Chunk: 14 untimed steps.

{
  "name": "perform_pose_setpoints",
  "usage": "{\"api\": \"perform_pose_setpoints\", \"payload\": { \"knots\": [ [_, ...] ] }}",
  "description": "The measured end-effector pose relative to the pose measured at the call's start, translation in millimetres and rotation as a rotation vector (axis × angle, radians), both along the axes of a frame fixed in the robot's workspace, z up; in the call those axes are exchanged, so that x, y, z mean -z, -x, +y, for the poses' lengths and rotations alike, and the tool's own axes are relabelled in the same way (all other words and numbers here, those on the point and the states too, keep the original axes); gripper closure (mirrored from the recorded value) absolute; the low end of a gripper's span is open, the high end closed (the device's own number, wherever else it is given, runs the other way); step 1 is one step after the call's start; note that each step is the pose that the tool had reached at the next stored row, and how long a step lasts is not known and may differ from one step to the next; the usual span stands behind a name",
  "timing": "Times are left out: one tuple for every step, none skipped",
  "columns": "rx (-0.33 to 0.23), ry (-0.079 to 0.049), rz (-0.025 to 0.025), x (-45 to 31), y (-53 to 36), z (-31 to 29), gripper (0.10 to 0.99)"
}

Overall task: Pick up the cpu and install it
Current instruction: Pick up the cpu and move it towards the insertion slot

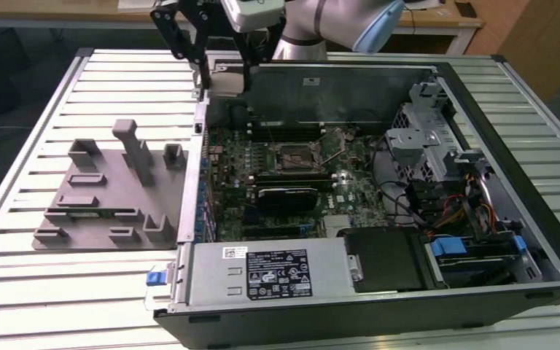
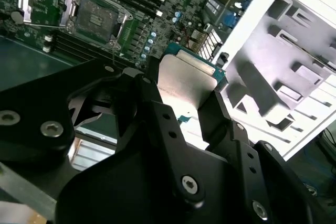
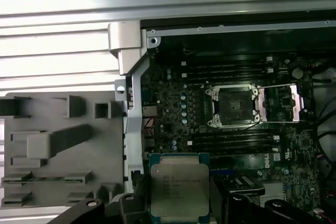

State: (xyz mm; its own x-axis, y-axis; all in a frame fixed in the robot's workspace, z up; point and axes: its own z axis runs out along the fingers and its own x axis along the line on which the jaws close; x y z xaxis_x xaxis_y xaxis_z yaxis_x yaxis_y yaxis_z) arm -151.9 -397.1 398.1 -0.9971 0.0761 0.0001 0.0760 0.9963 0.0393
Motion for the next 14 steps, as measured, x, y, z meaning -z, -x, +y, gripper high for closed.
{"api": "perform_pose_setpoints", "payload": {
  "knots": [
    [0.000, 0.000, 0.0000, 0.5, -2.0, 0.0, 0.545],
    [0.000, 0.000, 0.0000, 1.1, -4.0, 0.0, 0.545],
    [0.000, 0.000, 0.0001, 1.6, -6.1, 0.0, 0.545],
    [0.000, 0.000, 0.0001, 2.3, -8.3, 0.0, 0.545],
    [0.000, 0.000, 0.0001, 3.0, -10.7, 0.0, 0.545],
    [0.000, 0.000, 0.0002, 3.7, -13.4, 0.0, 0.545],
    [0.000, 0.000, 0.0002, 4.6, -15.9, 0.0, 0.545],
    [0.000, 0.000, 0.0002, 5.5, -18.6, 0.0, 0.545],
    [0.000, 0.000, 0.0003, 6.3, -21.2, 0.0, 0.545],
    [0.000, 0.000, 0.0004, 7.2, -23.7, 0.0, 0.545],
    [0.000, 0.000, 0.0004, 8.2, -26.2, 0.0, 0.545],
    [0.000, 0.000, 0.0005, 9.5, -28.8, 0.0, 0.545],
    [0.000, 0.000, 0.0006, 10.8, -31.4, 0.0, 0.545],
    [0.000, 0.000, 0.0007, 12.1, -34.0, 0.0, 0.545]
  ]
}}
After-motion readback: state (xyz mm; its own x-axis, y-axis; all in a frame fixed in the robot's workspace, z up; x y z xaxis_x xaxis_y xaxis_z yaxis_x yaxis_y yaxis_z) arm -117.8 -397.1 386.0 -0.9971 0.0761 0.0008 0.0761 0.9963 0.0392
